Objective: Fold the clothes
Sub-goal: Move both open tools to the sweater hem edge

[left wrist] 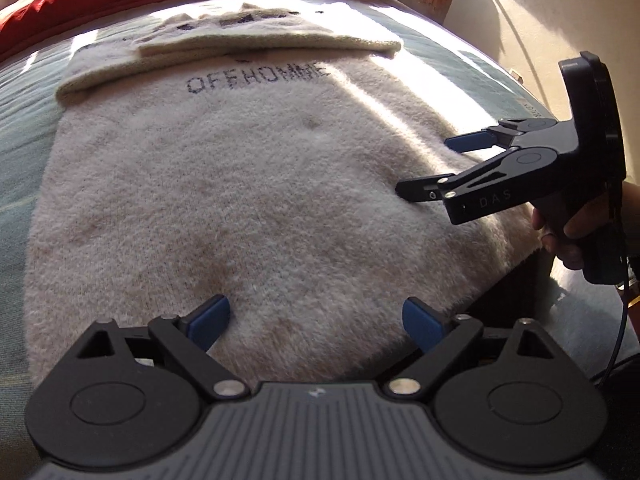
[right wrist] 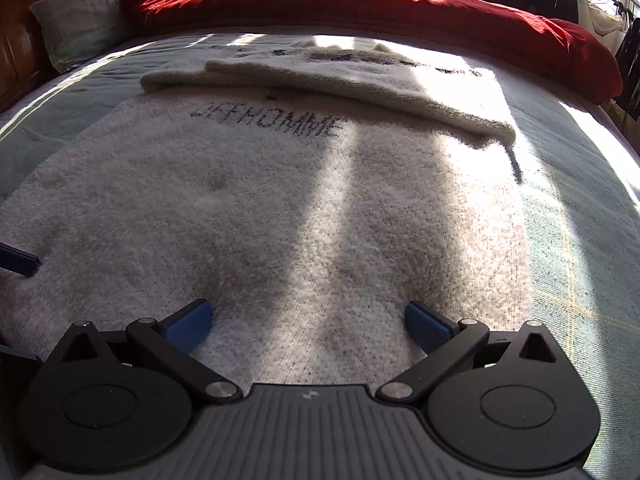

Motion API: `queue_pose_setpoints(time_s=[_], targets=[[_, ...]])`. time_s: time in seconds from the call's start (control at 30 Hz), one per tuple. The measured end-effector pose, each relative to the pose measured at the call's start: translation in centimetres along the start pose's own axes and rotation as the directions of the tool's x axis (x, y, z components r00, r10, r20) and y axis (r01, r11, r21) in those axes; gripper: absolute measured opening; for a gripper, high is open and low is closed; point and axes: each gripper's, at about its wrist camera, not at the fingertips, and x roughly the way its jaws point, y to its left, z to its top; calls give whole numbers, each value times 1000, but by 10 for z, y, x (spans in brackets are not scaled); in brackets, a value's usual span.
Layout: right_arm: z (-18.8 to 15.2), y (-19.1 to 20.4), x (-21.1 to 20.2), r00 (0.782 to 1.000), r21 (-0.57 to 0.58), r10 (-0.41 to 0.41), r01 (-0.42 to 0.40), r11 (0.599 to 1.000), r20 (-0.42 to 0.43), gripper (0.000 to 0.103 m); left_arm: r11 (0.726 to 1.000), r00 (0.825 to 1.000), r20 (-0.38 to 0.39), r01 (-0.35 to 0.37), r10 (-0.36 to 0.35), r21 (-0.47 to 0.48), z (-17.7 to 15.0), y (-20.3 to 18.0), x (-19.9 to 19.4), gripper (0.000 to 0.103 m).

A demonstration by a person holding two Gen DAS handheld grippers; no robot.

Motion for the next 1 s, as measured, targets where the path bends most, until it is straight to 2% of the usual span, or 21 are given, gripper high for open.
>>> queue_pose_setpoints(time_s=[0.1, 0.23, 0.33, 0.47, 0.63, 0.8, 0.87, 1.0], targets=[[0, 0, -2, 1000, 0, -2, 2, 1000, 3, 103, 999, 1000, -8, 17, -17, -32, -3, 2, -3, 93], [8, 0, -10, 1000, 26, 5, -4, 1000, -27, 103, 999, 999, 34, -6, 7, -36, 9, 6, -2, 93], [4, 1, -16, 999, 2, 18, -18, 1000, -50, 103, 999, 998, 61, -22, 24, -33, 19, 9, 1, 93], [-12, -4, -25, 995, -34, 10, -13, 999, -95, 103, 999, 999, 35, -32, 32, -22, 19, 10, 15, 93], [-21, -14, -34, 991, -38, 13, -19, 999, -136, 103, 997, 997, 36, -64, 62, 50, 13, 4, 18, 94], [-18, -12, -30, 985, -51, 1, -10, 999, -172, 103, 998, 998, 26, -60, 59, 24, 14, 6, 21, 95], [-18, -11, -27, 984, -49, -6, -3, 999, -177, 103, 998, 999, 15, -51, 51, 22, 15, 6, 23, 102], [-20, -12, -27, 985, -38, -5, -2, 999, -172, 103, 998, 998, -6, -62, 62, 24, 17, 4, 28, 102]])
